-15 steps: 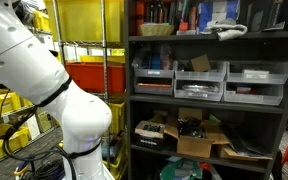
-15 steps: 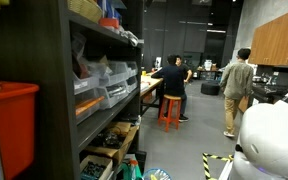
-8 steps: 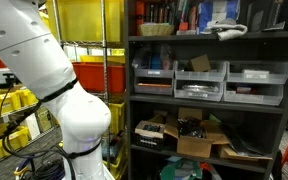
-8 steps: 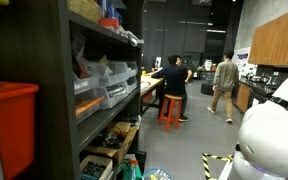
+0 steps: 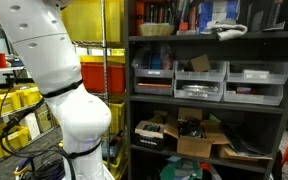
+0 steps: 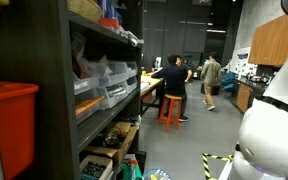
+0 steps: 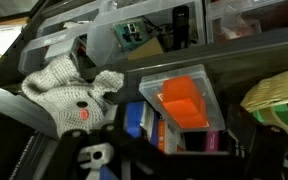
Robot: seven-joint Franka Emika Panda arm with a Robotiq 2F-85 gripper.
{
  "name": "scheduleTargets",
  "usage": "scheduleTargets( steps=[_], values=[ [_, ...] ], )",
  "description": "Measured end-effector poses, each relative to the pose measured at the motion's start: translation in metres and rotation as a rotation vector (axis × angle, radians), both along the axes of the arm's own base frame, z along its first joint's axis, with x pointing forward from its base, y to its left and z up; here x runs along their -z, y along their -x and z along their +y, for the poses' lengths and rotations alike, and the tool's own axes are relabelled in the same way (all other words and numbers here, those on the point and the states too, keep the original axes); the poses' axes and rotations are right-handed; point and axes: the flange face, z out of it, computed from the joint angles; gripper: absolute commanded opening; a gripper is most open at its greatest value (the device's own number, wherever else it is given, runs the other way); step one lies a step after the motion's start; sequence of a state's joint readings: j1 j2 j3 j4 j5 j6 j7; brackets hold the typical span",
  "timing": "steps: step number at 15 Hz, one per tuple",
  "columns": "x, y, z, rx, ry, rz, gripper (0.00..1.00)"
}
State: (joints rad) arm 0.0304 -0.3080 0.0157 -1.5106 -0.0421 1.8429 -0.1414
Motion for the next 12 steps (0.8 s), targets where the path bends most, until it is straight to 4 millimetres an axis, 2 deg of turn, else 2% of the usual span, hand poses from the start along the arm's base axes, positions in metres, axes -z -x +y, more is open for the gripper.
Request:
scheduleTargets(
  steps=[4, 9, 12],
  values=[
    [0.007, -0.022, 0.000, -0.014, -0.041, 0.065, 1.00],
    [0.028, -0.051, -0.005, -0.026, -0.070, 0.134, 1.00],
    [0.036, -0.062, -0.009, -0.031, -0.085, 0.157, 1.00]
  ],
)
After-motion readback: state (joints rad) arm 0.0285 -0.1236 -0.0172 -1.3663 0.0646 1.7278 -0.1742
